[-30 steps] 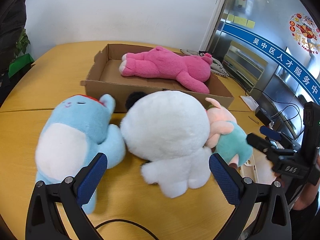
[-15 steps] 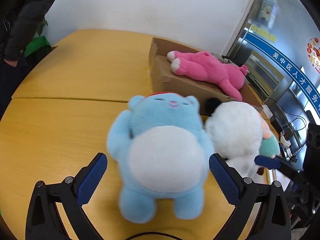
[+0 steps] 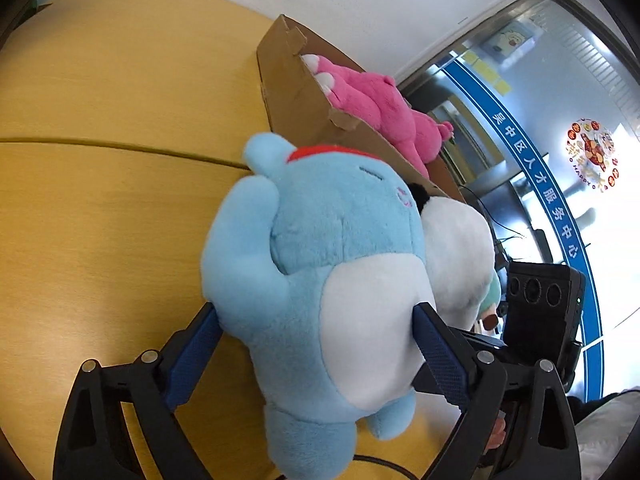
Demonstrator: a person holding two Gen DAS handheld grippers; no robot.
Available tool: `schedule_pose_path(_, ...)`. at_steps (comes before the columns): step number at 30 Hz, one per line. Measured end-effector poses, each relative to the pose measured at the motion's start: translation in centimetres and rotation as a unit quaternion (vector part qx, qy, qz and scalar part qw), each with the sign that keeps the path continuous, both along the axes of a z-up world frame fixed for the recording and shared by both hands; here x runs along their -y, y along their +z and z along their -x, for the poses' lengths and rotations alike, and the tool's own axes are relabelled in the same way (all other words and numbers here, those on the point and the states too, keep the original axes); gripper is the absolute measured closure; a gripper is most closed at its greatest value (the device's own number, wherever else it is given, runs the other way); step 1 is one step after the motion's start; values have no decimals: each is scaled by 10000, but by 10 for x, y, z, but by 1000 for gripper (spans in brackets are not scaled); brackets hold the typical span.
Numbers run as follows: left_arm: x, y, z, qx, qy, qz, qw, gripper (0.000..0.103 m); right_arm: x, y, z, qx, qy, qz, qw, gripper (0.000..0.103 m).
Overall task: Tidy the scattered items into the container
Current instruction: 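Close both grippers on the light blue plush's body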
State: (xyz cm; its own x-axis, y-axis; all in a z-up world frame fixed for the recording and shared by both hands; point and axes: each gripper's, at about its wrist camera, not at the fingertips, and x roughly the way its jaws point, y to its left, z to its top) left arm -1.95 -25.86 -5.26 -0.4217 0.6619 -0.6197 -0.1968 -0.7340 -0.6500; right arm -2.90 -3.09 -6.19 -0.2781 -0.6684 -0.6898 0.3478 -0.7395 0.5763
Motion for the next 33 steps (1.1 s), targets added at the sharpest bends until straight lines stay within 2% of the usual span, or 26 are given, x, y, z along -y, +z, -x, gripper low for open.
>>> schedule_pose_path(1, 0, 0, -4, 9, -10, -72, 10000, 10, 0, -1, -2, 0, 91, 51, 9999, 43)
schedule_pose_path(3, 0, 2, -16, 26, -56, -258, 9996, 22, 1, 1, -8, -75, 309, 28, 9995, 47)
schedule_pose_path(4, -2, 6, -25, 0, -70, -247, 9997, 23, 2, 2, -13, -149, 451, -64, 9989, 49)
schedule_pose_path(7, -13, 17, -56, -102, -95, -9, 9999, 22, 1, 1, -27, 8, 908, -175, 9957, 49)
schedule_pose_path(9, -16, 21, -73, -134, -79, 69, 9999, 22, -2, -1, -36, 178, 1110, -120, 9936, 43)
schedule_pose_path(11, -11, 24, -83, -129, 8, -4, 9999, 21, -9, 0, -41, 210, 1097, -157, 9936, 36)
schedule_pose_path(13, -1, 28, -86, -198, 133, -31, 9997, 18, -19, 8, -40, 32, 861, -269, 9959, 24)
schedule_pose_path(16, 19, 27, -75, -153, 495, -62, 9986, 10, -33, 18, -33, -146, 463, -227, 9986, 23)
schedule_pose_path(19, 38, 11, -52, 117, 823, -159, 9964, 10, -43, 15, -21, 58, 92, 45, 9999, 23)
schedule_pose_path(21, 40, -3, -42, 340, 881, -104, 9955, 15, -47, 9, -12, 225, -129, 166, 9995, 24)
schedule_pose_path(23, 39, -16, -35, 532, 836, -34, 9951, 41, -46, 3, -8, 256, -217, 213, 9992, 24)
schedule_pose_path(25, 34, -19, -35, 565, 727, -34, 9958, 50, -45, 0, -5, 236, -298, 247, 9990, 29)
schedule_pose_path(26, 32, -19, -35, 556, 701, -5, 9960, 61, -45, 0, -4, 191, -342, 246, 9989, 32)
schedule_pose_path(29, 27, -13, -37, 538, 672, 213, 9961, 68, -49, -1, -4, 119, -490, 230, 9985, 48)
schedule_pose_path(30, 26, -12, -39, 531, 676, 276, 9959, 68, -50, -3, -4, 126, -542, 218, 9982, 59)
schedule_pose_path(31, 26, -10, -42, 526, 684, 310, 9958, 70, -53, -5, -3, 159, -568, 255, 9979, 65)
schedule_pose_path(33, 27, -7, -48, 502, 684, 423, 9955, 70, -54, -10, -3, 238, -547, 332, 9977, 71)
